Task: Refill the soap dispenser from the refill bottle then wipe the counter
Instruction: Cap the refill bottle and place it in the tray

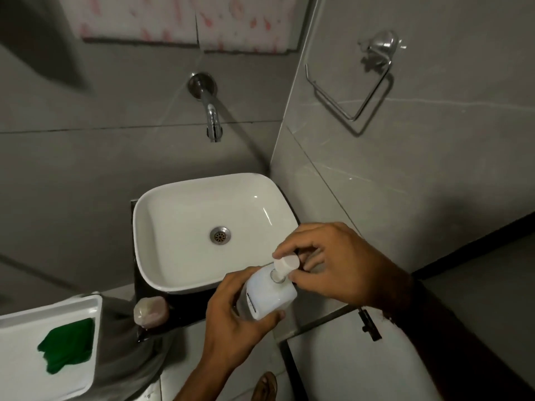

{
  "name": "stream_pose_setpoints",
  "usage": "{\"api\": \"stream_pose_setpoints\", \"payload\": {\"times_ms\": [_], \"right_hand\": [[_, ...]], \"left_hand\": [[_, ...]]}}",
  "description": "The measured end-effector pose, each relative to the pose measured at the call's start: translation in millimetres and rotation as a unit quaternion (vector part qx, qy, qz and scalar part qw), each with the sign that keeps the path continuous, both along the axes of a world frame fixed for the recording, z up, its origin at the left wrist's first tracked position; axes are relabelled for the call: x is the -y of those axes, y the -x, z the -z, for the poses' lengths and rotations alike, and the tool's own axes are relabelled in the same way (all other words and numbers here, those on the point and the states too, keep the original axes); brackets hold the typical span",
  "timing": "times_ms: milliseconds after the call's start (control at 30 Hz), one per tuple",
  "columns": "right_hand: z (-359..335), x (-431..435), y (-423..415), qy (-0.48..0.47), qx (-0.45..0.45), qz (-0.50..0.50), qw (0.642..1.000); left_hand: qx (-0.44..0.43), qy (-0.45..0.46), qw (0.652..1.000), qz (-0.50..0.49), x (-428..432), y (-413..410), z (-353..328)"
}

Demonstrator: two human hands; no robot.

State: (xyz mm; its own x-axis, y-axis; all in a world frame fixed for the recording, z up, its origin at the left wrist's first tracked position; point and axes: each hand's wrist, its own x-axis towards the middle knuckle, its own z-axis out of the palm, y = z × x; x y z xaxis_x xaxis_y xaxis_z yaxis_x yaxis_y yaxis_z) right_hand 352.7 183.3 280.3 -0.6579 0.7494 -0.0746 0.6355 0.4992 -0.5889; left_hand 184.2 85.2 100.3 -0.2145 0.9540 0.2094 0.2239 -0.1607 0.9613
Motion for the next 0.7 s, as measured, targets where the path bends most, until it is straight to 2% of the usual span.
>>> {"api": "stream_pose_setpoints", "payload": {"times_ms": [67, 233, 400, 500, 567, 633, 700], "right_hand": [[-22, 8, 17, -0.058, 0.065, -0.046, 0.995], [-45, 32, 49, -0.102, 0.150, -0.091, 0.979], [-54, 46, 74, -0.154, 0.205, -0.104, 0.961], [-59, 50, 87, -0.208, 0.245, -0.064, 0.945], [-62, 51, 90, -0.194, 0.248, -0.048, 0.948], [-68, 52, 95, -0.141, 0.223, -0.083, 0.961], [-70, 56, 104, -0.131, 0.227, -0.111, 0.959]], "left_hand": [[0.011, -0.009, 1.000, 0.002, 5, 7, -12], [0.035, -0.030, 0.999, -0.002, 20, 26, -36], [0.027, -0.040, 0.999, -0.007, 29, 45, -46], [0.021, -0.053, 0.998, -0.026, 33, 56, -50], [0.018, -0.061, 0.997, -0.034, 33, 62, -56], [0.023, -0.063, 0.997, -0.040, 32, 68, -62], [0.022, -0.057, 0.997, -0.047, 31, 75, -65]]}}
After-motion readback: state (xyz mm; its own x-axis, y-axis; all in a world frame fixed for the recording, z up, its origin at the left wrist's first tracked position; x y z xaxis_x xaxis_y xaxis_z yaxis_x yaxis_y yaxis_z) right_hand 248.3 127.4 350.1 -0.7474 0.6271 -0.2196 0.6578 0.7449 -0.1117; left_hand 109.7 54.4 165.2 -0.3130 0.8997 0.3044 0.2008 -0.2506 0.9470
